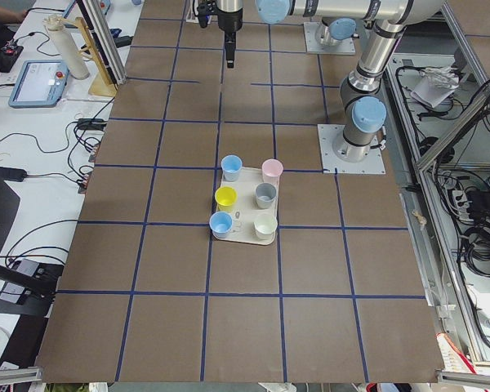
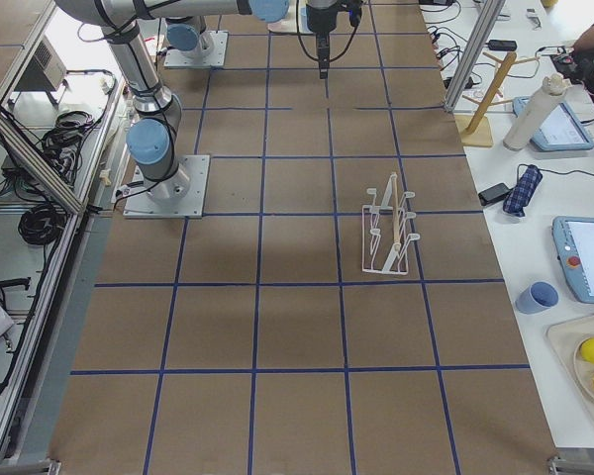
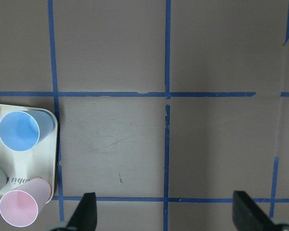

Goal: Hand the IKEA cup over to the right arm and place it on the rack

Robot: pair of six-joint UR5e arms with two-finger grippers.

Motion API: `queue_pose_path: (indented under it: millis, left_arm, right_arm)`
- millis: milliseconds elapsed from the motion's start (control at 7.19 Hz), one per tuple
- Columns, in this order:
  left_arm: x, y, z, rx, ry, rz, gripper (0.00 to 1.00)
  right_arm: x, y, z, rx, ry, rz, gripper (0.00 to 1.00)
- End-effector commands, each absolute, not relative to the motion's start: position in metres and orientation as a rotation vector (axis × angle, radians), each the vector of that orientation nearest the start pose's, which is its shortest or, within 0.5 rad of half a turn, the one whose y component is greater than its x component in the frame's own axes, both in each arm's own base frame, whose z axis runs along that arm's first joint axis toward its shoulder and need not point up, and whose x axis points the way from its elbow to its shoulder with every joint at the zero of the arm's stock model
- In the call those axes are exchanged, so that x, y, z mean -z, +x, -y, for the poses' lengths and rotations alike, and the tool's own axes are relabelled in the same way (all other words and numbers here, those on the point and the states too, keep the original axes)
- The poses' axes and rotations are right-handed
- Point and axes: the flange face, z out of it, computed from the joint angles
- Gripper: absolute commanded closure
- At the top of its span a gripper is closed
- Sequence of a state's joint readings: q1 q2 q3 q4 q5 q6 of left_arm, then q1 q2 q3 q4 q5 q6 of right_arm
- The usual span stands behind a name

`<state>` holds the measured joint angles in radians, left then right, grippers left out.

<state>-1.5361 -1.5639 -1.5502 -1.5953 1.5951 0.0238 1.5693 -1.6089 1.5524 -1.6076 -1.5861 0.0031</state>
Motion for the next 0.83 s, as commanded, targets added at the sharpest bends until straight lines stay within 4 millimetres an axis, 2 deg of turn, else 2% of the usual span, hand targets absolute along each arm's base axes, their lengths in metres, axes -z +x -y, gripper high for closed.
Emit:
queue_pose_path:
  millis: [0, 139, 278, 417, 557, 696]
  left_arm:
    - [-0.498, -0.113, 0.492, -0.001, -0.01, -3.117, 0.0]
    - [-0.496, -0.11, 0.492, -0.011, -0.009, -3.111, 0.0]
    - [-0.493, -0.102, 0.491, -0.036, 0.109, -3.103, 0.0]
    - [-0.493, -0.082, 0.49, -0.042, 0.235, -3.094, 0.0]
    - [-0.49, -0.04, 0.496, -0.066, 0.253, -3.097, 0.0]
    - [-0.48, 0.011, 0.501, -0.095, 0.355, -3.11, 0.0]
  right_arm:
    - [-0.519, 0.131, 0.484, 0.145, 0.008, -3.153, 0.0]
    - [-0.52, 0.131, 0.484, 0.148, 0.008, -3.153, 0.0]
    - [-0.52, 0.131, 0.484, 0.148, 0.008, -3.153, 0.0]
    - [-0.52, 0.131, 0.484, 0.148, 0.008, -3.152, 0.0]
    - [-0.519, 0.131, 0.484, 0.145, 0.008, -3.152, 0.0]
    - [-0.519, 0.131, 0.484, 0.145, 0.008, -3.152, 0.0]
